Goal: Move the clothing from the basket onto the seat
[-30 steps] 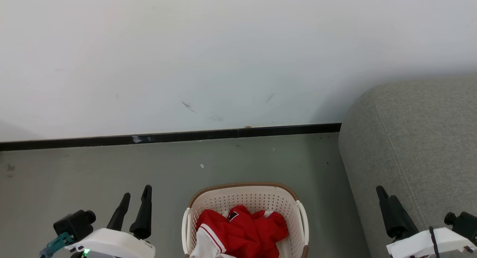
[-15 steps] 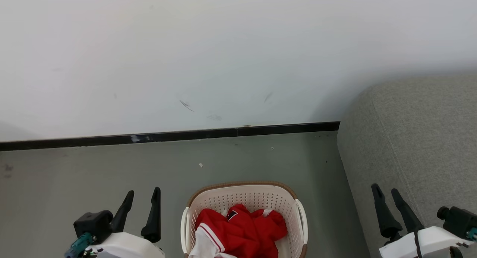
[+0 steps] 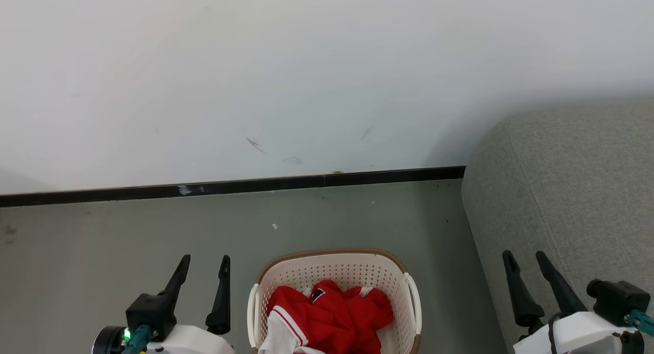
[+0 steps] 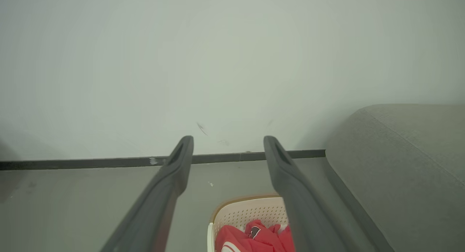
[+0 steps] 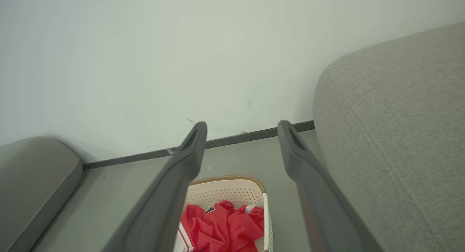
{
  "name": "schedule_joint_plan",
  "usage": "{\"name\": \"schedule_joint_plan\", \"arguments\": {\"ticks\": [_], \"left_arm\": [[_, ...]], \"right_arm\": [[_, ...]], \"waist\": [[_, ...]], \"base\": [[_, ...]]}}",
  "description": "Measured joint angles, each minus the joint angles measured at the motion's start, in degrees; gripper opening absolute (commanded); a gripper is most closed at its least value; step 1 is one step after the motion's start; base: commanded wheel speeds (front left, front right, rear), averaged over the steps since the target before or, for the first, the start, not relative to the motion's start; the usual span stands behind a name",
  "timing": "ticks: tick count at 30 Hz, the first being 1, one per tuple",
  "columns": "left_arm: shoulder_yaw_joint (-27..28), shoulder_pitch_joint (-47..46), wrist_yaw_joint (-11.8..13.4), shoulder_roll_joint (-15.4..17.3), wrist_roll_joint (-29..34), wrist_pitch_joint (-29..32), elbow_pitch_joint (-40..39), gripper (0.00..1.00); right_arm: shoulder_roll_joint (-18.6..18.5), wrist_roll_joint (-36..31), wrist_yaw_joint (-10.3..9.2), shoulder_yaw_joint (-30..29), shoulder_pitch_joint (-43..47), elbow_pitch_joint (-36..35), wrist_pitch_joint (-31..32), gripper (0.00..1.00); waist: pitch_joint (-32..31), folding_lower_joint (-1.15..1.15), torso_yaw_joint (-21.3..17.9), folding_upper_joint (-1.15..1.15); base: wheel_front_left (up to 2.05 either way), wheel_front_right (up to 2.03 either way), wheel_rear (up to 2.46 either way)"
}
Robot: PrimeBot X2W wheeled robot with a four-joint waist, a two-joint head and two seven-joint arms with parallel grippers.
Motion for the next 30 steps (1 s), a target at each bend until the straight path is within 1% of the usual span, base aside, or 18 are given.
{"name": "schedule_joint_plan", "arguments": {"ticks": [5, 6, 9, 20, 22, 26, 30], "left_arm": [[-0.3, 0.0, 0.6, 0.1, 3.1, -1.1, -0.5, 1.00], [-0.6, 0.0, 0.7, 0.2, 4.7, -1.3, -0.7, 1.00], [-1.1, 0.0, 1.6, 0.2, 6.8, -2.0, -1.0, 1.00], [-2.1, 0.0, 2.7, 0.3, 13.8, -4.3, -1.4, 1.00], [-2.1, 0.0, 2.7, 0.3, 14.4, -4.5, -1.4, 1.00], [-1.6, 0.0, 2.6, 0.1, 14.2, -4.5, -1.0, 1.00], [-0.9, 0.0, 2.5, -0.1, 12.7, -4.5, 0.0, 1.00]], "right_arm": [[0.1, -3.4, 0.01, -0.2, 0.0, -0.5, -0.5, 1.00], [0.2, -5.4, 0.01, -0.4, 0.1, -0.8, -0.7, 1.00], [0.3, -8.0, 0.01, -0.6, 0.1, -1.4, -1.2, 1.00], [1.0, -17.5, 0.02, -1.3, 1.0, -2.6, -2.7, 1.00], [1.1, -19.2, 0.02, -1.5, 1.0, -2.9, -2.8, 1.00], [1.1, -19.2, 0.02, -1.7, 1.0, -3.0, -2.8, 1.00], [1.1, -19.2, 0.02, -1.9, 1.0, -3.0, -2.8, 1.00]], "waist": [[0.0, 0.00, 0.0, 0.00], [0.0, 0.00, 0.0, 0.00], [0.0, 0.00, 0.0, 0.00], [0.0, -0.01, -0.1, 0.00], [0.0, -0.01, -0.2, 0.00], [0.0, -0.01, -0.2, 0.00], [-0.1, -0.01, -0.3, 0.00]], "base": [[0.00, 0.00, 0.00], [0.00, 0.00, 0.00], [0.00, 0.00, 0.00], [0.00, 0.00, 0.00], [0.00, 0.00, 0.00], [0.00, 0.00, 0.00], [0.00, 0.00, 0.00]]}}
